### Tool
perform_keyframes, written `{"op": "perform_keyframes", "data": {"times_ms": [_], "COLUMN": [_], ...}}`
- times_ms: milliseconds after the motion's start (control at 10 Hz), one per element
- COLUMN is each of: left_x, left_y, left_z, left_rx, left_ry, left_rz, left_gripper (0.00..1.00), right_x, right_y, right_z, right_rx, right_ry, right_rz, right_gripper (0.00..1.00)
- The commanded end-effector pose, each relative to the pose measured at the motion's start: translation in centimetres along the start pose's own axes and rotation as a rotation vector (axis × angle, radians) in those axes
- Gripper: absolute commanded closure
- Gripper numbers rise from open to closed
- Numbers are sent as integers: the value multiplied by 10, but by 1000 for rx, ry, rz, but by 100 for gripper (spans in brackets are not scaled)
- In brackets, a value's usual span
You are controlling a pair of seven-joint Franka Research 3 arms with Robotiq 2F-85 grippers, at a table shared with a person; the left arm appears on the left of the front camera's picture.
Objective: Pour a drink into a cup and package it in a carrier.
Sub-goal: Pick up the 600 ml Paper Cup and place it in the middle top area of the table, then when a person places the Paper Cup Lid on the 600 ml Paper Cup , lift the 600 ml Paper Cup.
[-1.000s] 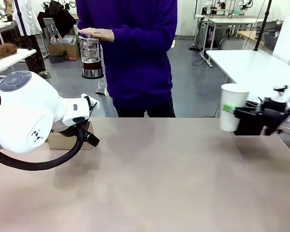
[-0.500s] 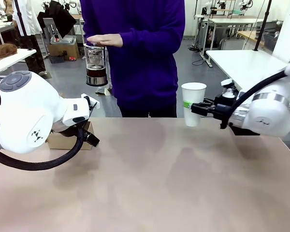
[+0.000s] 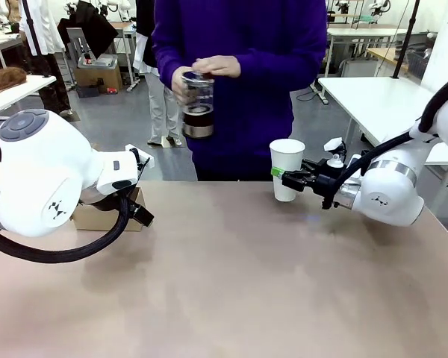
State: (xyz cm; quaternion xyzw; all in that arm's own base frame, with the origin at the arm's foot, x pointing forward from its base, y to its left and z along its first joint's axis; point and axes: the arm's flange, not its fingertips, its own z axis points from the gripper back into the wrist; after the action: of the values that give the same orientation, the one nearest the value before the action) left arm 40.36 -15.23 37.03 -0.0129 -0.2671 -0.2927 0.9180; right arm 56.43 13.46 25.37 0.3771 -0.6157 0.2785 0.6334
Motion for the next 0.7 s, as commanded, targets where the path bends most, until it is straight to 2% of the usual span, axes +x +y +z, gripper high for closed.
{"op": "perform_keyframes", "data": {"times_ms": [0,600], "left_x": [0,0], "left_y": [0,0], "left_z": [0,0], "left_rx": [-2,-2], "left_ry": [-1,-1], "left_rz": [2,2], "left_gripper": [0,0], "right_x": [4,4], "right_y": [2,2], "right_z": [-1,-1], "right_rx": [-6,-6], "right_ry": [12,12], "right_rz": [7,7], "right_gripper": [20,20]}}
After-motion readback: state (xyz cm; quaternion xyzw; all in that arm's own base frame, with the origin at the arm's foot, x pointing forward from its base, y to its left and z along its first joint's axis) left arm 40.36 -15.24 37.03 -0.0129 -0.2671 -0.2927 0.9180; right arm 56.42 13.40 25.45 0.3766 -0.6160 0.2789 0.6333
